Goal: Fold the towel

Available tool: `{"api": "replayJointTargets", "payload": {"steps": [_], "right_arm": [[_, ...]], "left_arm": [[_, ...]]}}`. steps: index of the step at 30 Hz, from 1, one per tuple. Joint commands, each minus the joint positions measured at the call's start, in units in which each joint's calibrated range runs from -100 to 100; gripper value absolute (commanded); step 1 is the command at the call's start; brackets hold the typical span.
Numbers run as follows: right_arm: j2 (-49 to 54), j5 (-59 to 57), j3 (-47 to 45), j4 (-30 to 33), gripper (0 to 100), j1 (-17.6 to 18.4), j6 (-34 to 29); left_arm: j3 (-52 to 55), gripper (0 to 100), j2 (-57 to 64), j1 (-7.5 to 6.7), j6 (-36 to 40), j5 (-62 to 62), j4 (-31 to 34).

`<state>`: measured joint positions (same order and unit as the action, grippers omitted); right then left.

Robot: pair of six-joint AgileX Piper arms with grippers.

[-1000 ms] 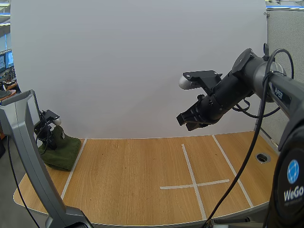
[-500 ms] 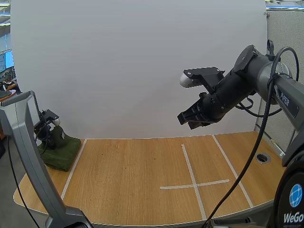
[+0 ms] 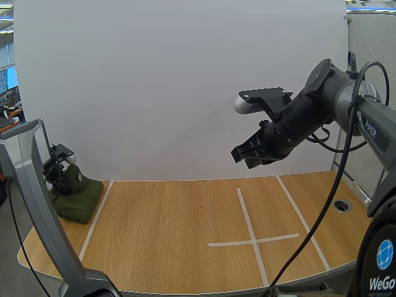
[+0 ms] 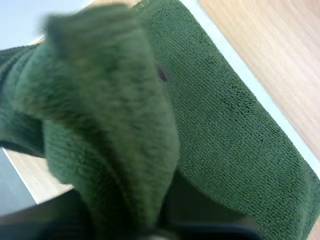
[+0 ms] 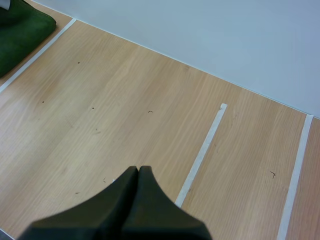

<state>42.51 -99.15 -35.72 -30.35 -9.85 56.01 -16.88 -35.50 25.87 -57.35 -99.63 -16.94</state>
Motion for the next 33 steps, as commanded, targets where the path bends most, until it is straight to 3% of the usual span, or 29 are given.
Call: {"api": "replayJointTargets", "payload": {"steps": [1,7,14,20,25,26,30,31,33], "right_arm": [[0.8,-0.9,-0.1,0.2,0,-0.2,-0.1],[0.8,-0.9,-0.1,0.2,0,-0.2,-0.1],[0.8,-0.9,0.0,0.2,0,-0.2,-0.1],[0.8,-0.9,0.0,0.2,0,-0.2,-0.1],[0.8,3.4,0.0,-0.3,0,-0.2,-0.1],[0.8,4.7,0.0,-0.7,0,-0.2,-0.1],[0.8,10.3,0.0,-1.3,0,-0.2,-0.1],[0.8,11.5,0.0,-1.9,0,-0.2,-0.1],[0.8,13.5,0.0,-3.7,0,-0.2,-0.1]], "left_arm": [[-0.5,100,0.5,0.09,0.8,-0.4,-3.0],[-0.8,100,2.0,0.43,5.3,-0.4,-4.3],[-6.1,100,8.0,2.32,5.4,-0.4,-9.3],[-10.1,100,16.8,3.93,8.7,-0.4,-16.1],[-10.1,98,25.0,4.0,14.7,-0.4,-22.3],[-10.1,87,26.3,4.0,15.8,-0.4,-23.6],[-10.1,5,32.1,3.85,22.2,-0.4,-29.8],[-9.8,0,33.5,3.85,22.7,-0.4,-31.6],[-9.0,0,36.1,3.85,23.8,-0.4,-34.0]]}}
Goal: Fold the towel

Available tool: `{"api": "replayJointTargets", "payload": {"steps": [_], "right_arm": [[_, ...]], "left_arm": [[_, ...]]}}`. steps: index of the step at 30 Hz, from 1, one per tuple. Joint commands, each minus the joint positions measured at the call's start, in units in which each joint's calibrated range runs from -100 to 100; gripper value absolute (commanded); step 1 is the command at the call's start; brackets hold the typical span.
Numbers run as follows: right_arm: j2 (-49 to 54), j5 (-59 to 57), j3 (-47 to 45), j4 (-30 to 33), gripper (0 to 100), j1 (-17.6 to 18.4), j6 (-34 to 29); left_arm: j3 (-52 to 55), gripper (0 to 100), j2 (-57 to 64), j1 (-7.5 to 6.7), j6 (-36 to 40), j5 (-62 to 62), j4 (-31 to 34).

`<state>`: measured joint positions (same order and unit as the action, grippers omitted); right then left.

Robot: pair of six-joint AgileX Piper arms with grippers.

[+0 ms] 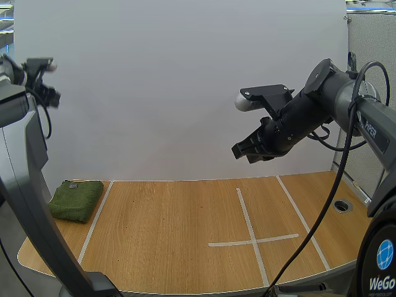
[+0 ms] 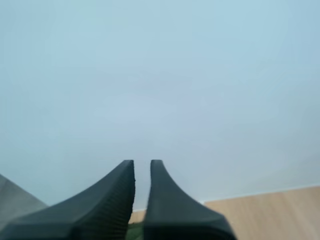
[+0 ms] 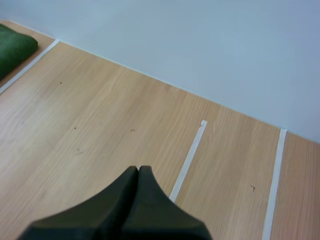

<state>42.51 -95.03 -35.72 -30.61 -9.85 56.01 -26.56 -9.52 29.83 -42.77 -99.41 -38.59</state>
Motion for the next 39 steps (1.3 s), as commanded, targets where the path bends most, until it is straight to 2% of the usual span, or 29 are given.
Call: {"api": "replayJointTargets", "payload": {"steps": [1,4,5,9,11,14,16,20,23,28,31,34,39], "right_arm": [[0.8,9.4,0.0,-4.1,0,-0.2,-0.1],[0.8,10.7,0.0,-8.0,0,-0.2,-0.1],[0.8,11.9,0.0,-8.8,0,-0.2,-0.1],[0.8,16.8,0.0,-10.2,0,-0.2,-0.1],[0.8,18.4,0.0,-10.2,0,-0.2,-0.1],[0.8,20.2,0.0,-10.2,0,-0.2,-1.7],[0.8,20.2,0.0,-10.2,0,-0.2,-2.7],[0.8,20.2,0.0,-10.2,0,-0.2,-2.7],[0.8,20.2,0.0,-10.2,0,-0.2,-2.7],[0.8,21.2,0.2,-12.0,0,-0.2,-4.8],[3.2,28.5,0.2,-12.4,0,-0.2,-7.6],[7.6,39.1,0.2,-12.1,0,-0.2,-7.7],[17.3,47.0,0.0,-12.4,0,-0.2,-7.6]], "left_arm": [[1.4,0,11.2,-0.44,9.3,-0.6,-13.3],[4.8,0,14.8,-2.87,9.6,-0.6,-12.7],[6.4,0,15.9,-4.24,10.2,-0.6,-10.8],[13.7,0,19.0,-11.06,13.7,2.5,-1.3],[16.9,0,19.8,-14.85,15.4,7.0,1.7],[21.3,0,20.7,-19.74,18.1,12.4,3.4],[24.1,0,22.2,-22.38,19.2,13.5,3.0],[32.5,0,27.7,-25.67,19.5,20.9,1.4],[40.5,0,33.9,-27.03,19.5,32.3,1.4],[54.2,0,46.3,-27.16,19.5,40.6,1.2],[61.9,0,54.4,-27.16,19.5,42.9,1.2],[67.6,0,62.4,-27.16,19.5,47.5,1.1],[74.0,0,74.5,-27.16,19.6,53.7,1.1]]}}
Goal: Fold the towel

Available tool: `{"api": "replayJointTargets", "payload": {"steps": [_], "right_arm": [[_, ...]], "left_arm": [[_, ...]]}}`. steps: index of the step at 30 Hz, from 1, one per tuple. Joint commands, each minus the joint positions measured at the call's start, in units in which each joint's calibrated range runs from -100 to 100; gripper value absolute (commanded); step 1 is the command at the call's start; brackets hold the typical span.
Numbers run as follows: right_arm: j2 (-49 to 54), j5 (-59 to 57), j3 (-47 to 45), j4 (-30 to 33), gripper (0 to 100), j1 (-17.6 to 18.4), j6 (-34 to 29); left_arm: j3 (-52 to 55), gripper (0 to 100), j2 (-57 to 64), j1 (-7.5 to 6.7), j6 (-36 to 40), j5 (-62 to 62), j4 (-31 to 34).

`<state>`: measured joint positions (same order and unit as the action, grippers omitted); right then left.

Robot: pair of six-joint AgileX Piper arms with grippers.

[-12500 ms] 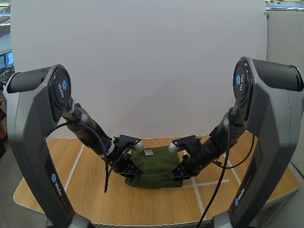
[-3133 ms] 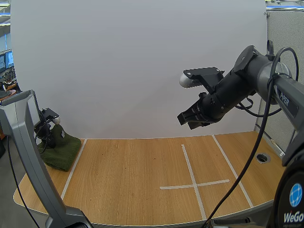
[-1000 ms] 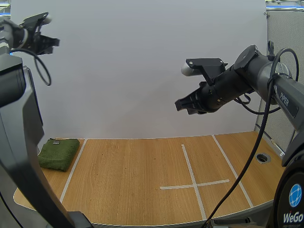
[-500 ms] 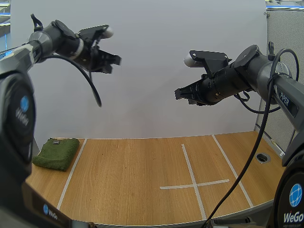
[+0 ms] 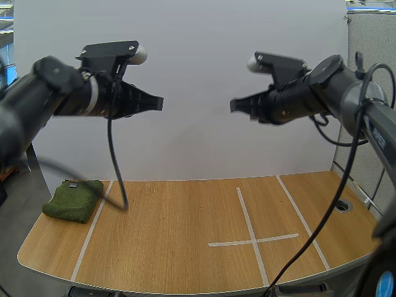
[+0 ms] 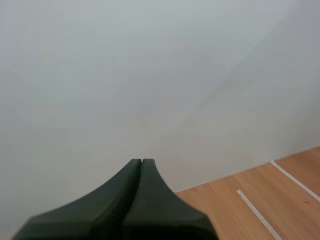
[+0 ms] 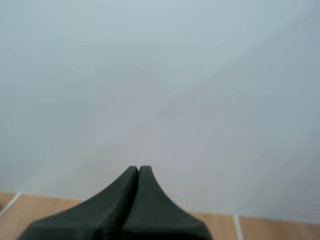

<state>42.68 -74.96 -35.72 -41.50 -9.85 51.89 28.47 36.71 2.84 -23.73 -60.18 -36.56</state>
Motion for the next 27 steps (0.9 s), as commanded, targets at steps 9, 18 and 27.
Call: {"api": "replayJointTargets", "payload": {"steps": [9,18,27], "right_arm": [[33.8,28.3,-0.1,-9.7,0,-0.2,-4.1],[47.0,34.4,-7.5,-9.2,0,-0.2,-6.4],[56.1,37.8,-19.4,-7.2,0,1.0,-4.7]], "left_arm": [[21.7,0,46.2,-0.17,1.6,14.4,-0.8],[21.8,0,52.8,-0.17,1.6,8.7,2.6],[21.8,0,53.1,-0.17,3.1,-1.9,6.7]]}}
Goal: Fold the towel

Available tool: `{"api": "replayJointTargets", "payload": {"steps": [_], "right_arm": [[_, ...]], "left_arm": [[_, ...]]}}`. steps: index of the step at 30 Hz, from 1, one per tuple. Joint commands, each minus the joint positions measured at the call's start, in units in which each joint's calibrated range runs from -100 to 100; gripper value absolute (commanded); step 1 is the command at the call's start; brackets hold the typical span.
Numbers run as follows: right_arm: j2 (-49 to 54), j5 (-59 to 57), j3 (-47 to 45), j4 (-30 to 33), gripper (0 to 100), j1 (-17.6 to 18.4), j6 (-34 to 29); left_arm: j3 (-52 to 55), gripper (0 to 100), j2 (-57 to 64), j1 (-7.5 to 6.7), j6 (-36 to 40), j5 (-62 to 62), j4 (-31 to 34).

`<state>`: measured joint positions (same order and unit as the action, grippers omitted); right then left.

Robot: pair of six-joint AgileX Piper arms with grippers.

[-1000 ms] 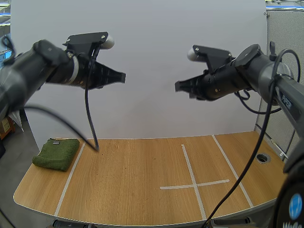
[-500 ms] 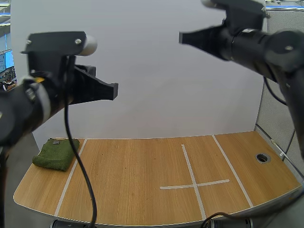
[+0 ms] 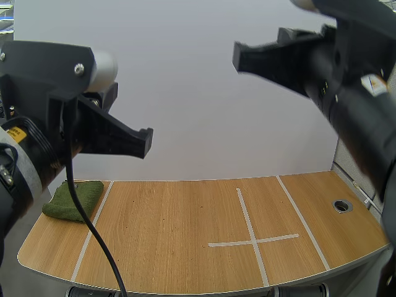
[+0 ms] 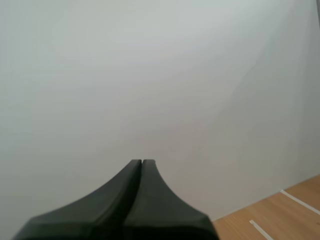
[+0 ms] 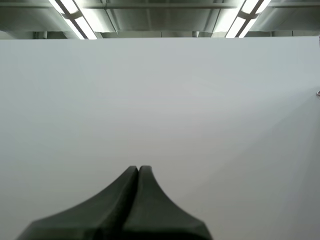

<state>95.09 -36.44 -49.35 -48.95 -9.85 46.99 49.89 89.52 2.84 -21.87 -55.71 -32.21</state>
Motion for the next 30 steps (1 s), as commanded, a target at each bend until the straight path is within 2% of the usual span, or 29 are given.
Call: {"api": "replayJointTargets", "payload": {"steps": [1,5,8,9,10,11,14,16,19,22,30], "right_arm": [[4.0,-2.1,-6.5,0.2,0,1.9,0.2],[4.9,-3.1,-8.1,2.1,0,6.0,0.5],[4.9,0.6,-8.3,11.9,0,7.5,-0.2],[4.9,3.0,-8.8,17.0,0,7.9,-1.9],[4.9,4.5,-9.4,19.6,0,8.2,-3.1],[4.9,6.3,-10.2,24.9,0,8.2,-6.1],[4.9,7.7,-12.6,35.7,0,8.2,-14.9],[4.9,8.1,-14.1,41.5,0,8.2,-21.2],[4.9,9.7,-16.2,48.0,0,8.2,-26.6],[4.9,8.8,-16.5,49.9,0,8.2,-29.1],[4.9,8.7,-17.1,48.9,0,8.2,-29.1]], "left_arm": [[0.4,0,0.3,-0.17,1.2,-7.8,3.2],[0.4,0,0.3,-0.17,1.2,-12.0,6.2],[0.4,0,0.3,-0.1,1.7,-14.2,6.7],[0.4,0,0.3,-0.1,3.3,-14.9,6.7],[0.4,0,0.3,-0.1,5.5,-15.6,6.7],[0.4,0,0.3,-0.1,7.8,-15.8,6.7],[0.4,0,0.9,-0.1,12.6,-15.1,6.7],[0.4,0,1.8,-0.1,12.4,-14.2,6.7],[0.4,0,4.3,-0.1,11.1,-13.2,6.8],[0.4,0,8.5,-0.1,10.9,-13.2,6.8],[1.7,0,10.5,-0.1,12.4,-13.8,7.8]]}}
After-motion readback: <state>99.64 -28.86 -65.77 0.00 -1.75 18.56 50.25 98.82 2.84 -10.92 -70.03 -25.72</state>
